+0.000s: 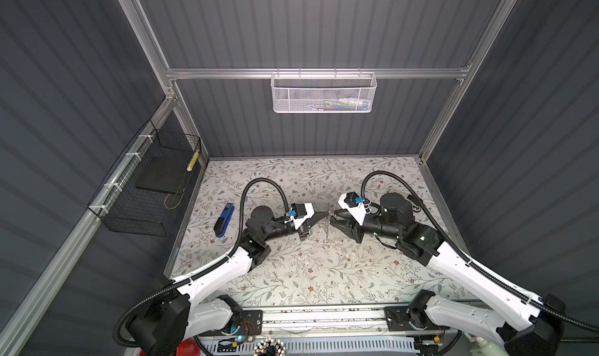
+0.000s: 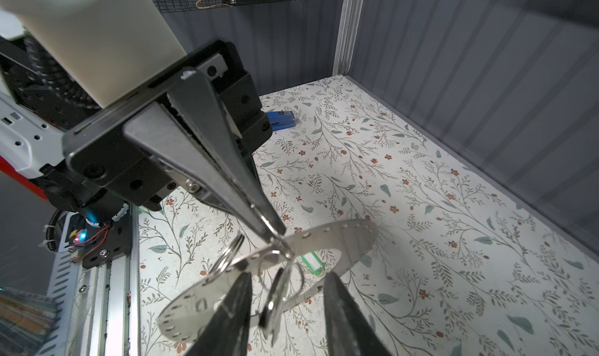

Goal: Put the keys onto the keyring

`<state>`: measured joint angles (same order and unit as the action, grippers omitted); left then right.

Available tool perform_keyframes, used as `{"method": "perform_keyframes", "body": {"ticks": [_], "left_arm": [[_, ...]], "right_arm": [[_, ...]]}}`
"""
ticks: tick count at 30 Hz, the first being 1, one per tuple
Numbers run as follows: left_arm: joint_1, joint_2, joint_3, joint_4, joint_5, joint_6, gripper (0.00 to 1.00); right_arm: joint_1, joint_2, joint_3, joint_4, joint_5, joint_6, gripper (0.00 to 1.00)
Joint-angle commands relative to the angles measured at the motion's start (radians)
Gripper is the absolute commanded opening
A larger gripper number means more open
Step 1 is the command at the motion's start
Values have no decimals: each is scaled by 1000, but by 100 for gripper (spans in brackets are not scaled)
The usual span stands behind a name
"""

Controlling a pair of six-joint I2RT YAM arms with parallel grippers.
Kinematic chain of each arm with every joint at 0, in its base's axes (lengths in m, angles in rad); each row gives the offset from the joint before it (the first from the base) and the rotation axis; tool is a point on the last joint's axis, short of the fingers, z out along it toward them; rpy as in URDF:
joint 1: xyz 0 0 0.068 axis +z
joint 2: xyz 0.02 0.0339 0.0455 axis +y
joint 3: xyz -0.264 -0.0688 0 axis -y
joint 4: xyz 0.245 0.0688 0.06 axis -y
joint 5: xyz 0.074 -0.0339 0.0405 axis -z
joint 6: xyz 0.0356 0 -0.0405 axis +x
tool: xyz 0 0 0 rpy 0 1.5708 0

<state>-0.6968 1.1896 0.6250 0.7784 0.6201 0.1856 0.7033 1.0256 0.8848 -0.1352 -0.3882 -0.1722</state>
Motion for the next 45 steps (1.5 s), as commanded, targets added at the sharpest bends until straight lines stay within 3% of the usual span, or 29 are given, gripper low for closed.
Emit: {"method": "perform_keyframes", "body": {"ticks": [1, 10, 15, 24, 33, 37, 45], "left_arm": [[4, 9, 45, 14, -3, -26, 0], [3, 14, 82, 10, 38, -92, 0], [3, 28, 95, 48, 80, -133, 0], [3, 54, 73, 162, 95, -205, 0], [1, 85, 58, 237, 92, -246, 0], [2, 85, 46, 242, 85, -246, 0], [3, 71, 39, 217, 104, -215, 0]], "right_arm": [[6, 8, 12, 32, 17, 15, 32], [-6, -22, 32, -68, 5, -44, 7], [-68, -41, 25, -63, -121, -23, 2], [-77, 49, 66, -55, -297, -30, 0], [-76, 87, 91, -59, -343, -58, 0], [-75, 88, 103, -75, -337, -73, 5], [-95, -113, 16, -194, -168, -100, 46]]}}
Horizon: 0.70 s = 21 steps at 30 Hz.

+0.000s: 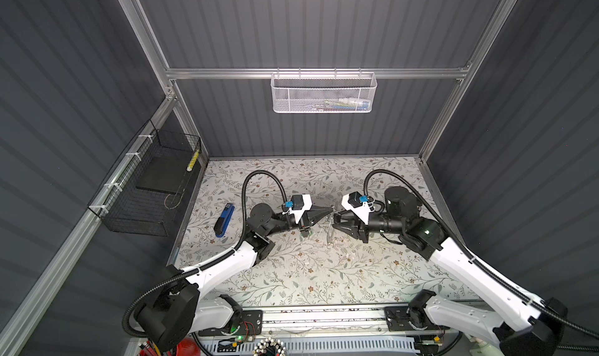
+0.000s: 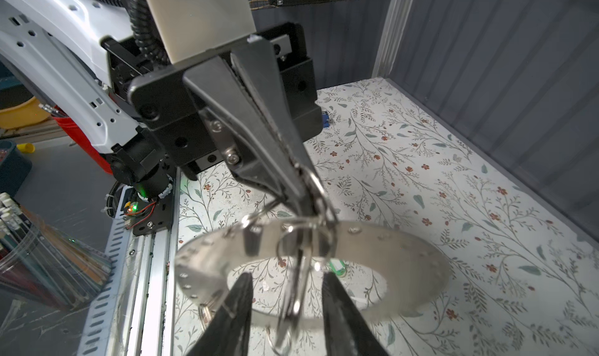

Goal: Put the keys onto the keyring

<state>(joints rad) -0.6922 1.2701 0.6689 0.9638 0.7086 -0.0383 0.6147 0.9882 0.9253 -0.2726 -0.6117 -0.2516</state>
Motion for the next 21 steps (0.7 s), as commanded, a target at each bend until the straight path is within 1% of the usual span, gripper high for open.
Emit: {"method": "perform_keyframes", "body": {"ticks": [1, 5, 8, 12, 14, 18, 21], "left_arm": [[-1, -8, 0, 30, 22, 9, 0], [-1, 1, 12, 32, 51, 5, 0], [-1, 10, 24, 32, 71, -1, 0], [-1, 23, 35, 33, 99, -16, 0], [-1, 31, 42, 38, 129, -30, 0], [-3, 32, 49, 29, 152, -41, 0], [-2, 29, 52, 15, 162, -39, 0]], "right_arm": [[-11, -104, -32, -75, 69, -21, 49], [-23, -181, -36, -111, 86, -27, 51], [-27, -204, -19, -99, 56, -25, 50], [-27, -172, 9, -65, 37, -25, 44], [-27, -142, 28, -56, 30, -30, 39], [-27, -105, 39, -10, 16, -32, 29], [-26, -94, 31, 16, 18, -36, 26]]}}
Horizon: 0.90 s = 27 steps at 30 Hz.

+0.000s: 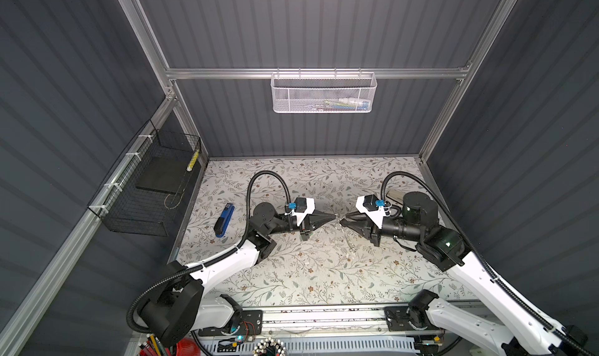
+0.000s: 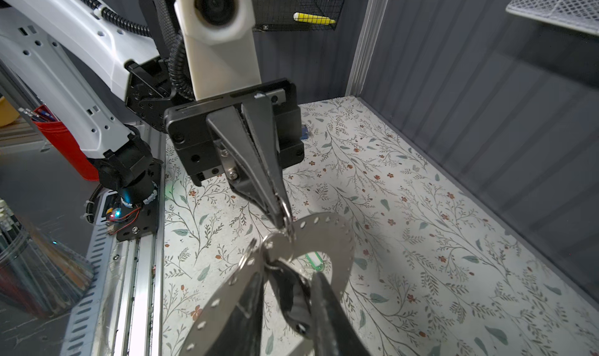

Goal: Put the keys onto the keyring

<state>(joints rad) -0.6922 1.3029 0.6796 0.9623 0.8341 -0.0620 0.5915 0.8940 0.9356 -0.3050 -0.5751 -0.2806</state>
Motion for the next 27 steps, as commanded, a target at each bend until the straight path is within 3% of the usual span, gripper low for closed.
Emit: {"method": "perform_keyframes", "body": {"ticks": [1, 16, 27], "left_arm": [[-2, -3, 42, 14, 38, -12, 0], [-2, 2, 55, -11, 57, 2, 0], [-3, 4, 56, -13, 75, -1, 0]], "right_arm": [[-2, 4, 20, 52, -18, -7, 26], [-4, 49, 12, 100, -59, 4, 23], [-4, 53, 3, 119, -90, -1, 10]]}}
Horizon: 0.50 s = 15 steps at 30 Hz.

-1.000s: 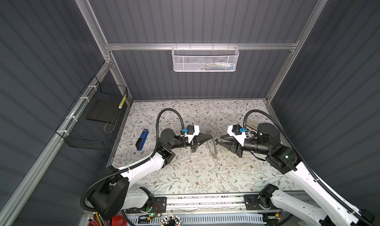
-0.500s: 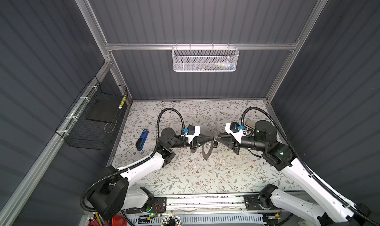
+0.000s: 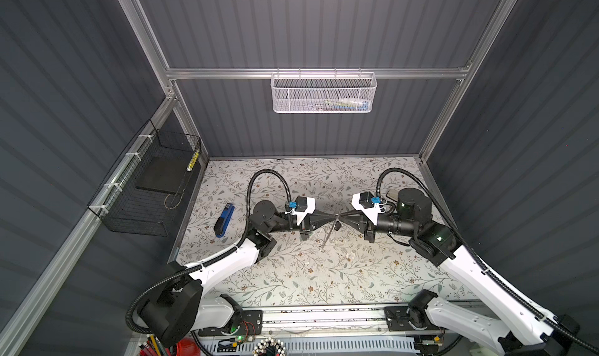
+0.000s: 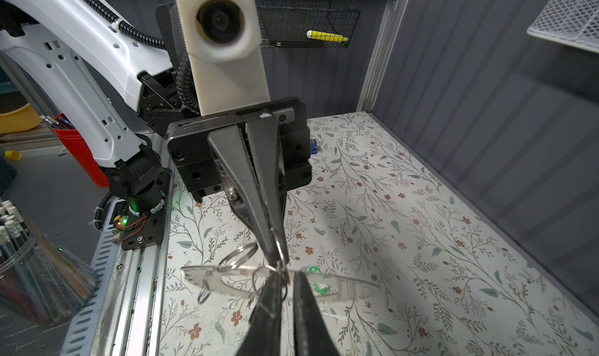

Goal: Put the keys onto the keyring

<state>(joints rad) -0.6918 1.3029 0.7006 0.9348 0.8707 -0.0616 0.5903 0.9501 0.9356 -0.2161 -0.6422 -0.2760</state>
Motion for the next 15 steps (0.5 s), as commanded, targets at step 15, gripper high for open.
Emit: {"method": "perform_keyframes", "body": {"ticks": [15], "left_arm": [[-2, -42, 83, -270, 46, 184, 10]], "right_arm": [[-11, -13, 4, -48, -26, -17, 0]]}}
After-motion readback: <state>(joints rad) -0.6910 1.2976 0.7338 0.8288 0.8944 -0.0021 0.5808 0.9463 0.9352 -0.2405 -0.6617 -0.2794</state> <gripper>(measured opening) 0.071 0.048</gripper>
